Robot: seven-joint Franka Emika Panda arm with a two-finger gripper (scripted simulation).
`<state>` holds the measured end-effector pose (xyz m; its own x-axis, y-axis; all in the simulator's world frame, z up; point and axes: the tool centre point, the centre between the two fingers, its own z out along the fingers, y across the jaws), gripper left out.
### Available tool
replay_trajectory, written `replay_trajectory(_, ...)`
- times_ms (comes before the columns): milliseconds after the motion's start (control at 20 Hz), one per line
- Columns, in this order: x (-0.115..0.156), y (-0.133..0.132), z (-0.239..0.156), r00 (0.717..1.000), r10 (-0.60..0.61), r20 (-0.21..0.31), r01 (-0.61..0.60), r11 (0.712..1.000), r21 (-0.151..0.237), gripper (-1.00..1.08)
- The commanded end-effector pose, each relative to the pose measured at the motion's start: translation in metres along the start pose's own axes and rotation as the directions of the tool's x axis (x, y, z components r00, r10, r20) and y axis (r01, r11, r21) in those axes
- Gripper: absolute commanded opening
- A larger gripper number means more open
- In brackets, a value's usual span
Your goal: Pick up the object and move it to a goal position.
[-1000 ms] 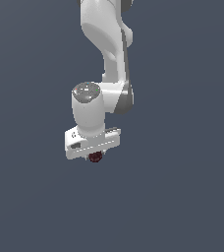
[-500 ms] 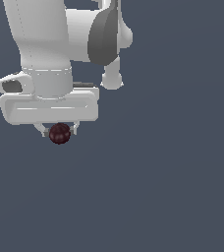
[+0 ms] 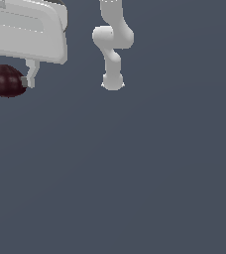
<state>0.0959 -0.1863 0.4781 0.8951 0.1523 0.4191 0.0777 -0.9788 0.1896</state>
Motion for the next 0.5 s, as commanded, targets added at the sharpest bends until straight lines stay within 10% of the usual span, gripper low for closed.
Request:
replay_trajectory(0,0.005,0.009,-0.018,1.000,0.012,-0.017,-0.012,1.000,-0.011,-1.00)
replay_trajectory(450,0.007,0.013,-0.023,1.000,0.017,-0.022,-0.017,1.000,-0.015,-1.00)
